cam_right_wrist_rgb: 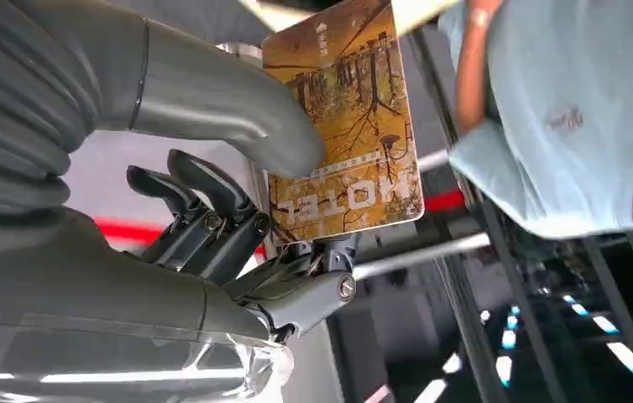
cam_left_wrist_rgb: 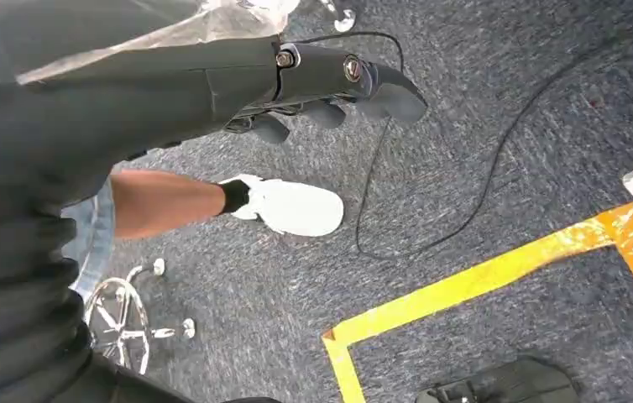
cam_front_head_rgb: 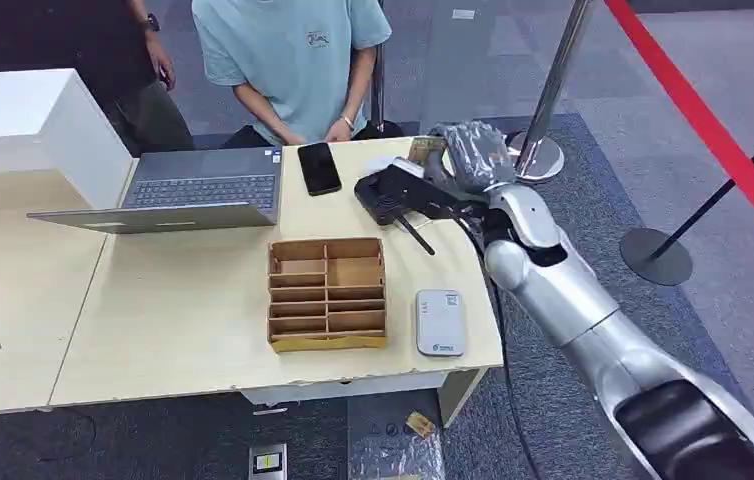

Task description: Pass the card to the sensor for recognition and then transmit it.

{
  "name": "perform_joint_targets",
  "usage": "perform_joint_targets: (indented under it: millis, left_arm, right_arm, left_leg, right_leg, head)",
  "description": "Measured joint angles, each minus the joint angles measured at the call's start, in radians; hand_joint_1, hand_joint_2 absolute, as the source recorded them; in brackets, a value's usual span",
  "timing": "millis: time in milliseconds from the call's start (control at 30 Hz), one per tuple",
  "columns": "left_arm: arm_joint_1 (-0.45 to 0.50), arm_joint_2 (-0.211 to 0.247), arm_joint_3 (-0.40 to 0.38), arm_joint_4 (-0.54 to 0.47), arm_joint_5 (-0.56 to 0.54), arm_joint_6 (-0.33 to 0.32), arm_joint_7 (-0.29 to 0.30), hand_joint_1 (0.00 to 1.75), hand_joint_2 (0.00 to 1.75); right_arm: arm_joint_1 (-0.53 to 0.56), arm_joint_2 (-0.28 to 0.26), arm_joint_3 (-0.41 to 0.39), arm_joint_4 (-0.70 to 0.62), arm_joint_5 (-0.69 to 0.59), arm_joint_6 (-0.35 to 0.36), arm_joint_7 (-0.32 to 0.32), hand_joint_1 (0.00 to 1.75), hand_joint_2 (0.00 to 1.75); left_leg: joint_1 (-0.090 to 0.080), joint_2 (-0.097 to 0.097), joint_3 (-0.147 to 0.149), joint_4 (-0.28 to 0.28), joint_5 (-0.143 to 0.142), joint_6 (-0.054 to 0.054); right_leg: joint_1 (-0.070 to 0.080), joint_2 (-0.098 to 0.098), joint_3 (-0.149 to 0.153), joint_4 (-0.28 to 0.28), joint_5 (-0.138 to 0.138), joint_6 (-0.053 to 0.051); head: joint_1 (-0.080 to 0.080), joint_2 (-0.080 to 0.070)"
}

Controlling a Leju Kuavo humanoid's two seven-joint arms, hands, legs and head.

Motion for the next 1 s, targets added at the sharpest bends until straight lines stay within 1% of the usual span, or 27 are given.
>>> perform_joint_targets:
  millis: [167,300,400,667,1000]
  left_arm:
    - [0.000,0.002,-0.006,0.000,-0.007,0.003,-0.002,0.00,1.75]
    - [-0.002,0.006,-0.010,0.000,-0.007,-0.001,-0.005,0.00,1.75]
    - [-0.005,0.006,-0.010,0.000,-0.002,-0.002,-0.011,0.00,1.75]
    - [-0.007,0.008,-0.010,0.000,0.003,-0.002,-0.012,0.00,1.75]
    - [-0.009,0.010,-0.010,0.000,0.004,0.000,-0.014,0.00,1.75]
  right_arm:
    - [-0.105,0.006,0.031,0.027,0.055,0.056,0.013,1.75,1.75]
    - [-0.175,0.027,0.058,0.068,0.096,0.092,0.028,1.75,1.75]
    - [-0.215,0.047,0.078,0.105,0.121,0.104,0.035,1.75,1.75]
    - [-0.254,0.082,0.114,0.186,0.130,0.114,0.035,1.75,1.75]
    - [-0.261,0.095,0.146,0.250,0.132,0.119,0.035,1.75,1.75]
  left_leg:
    - [0.000,0.000,0.000,0.000,0.000,0.000]
    - [0.000,0.000,-0.001,0.000,0.000,0.000]
    - [0.000,0.000,-0.001,0.000,0.000,0.000]
    - [0.000,0.000,-0.001,0.000,0.000,0.000]
    - [0.000,0.000,0.000,0.000,0.000,0.000]
  right_leg:
    - [0.000,0.000,0.000,0.000,0.000,0.000]
    - [0.000,0.000,0.000,0.000,0.000,0.000]
    - [0.000,0.000,0.000,0.000,0.000,0.000]
    - [0.000,0.000,0.000,0.000,0.000,0.000]
    - [0.000,0.000,-0.001,0.000,0.000,0.000]
  head:
    - [0.000,0.000]
    - [0.000,0.000]
    - [0.000,0.000]
    - [0.000,0.000]
    - [0.000,0.000]
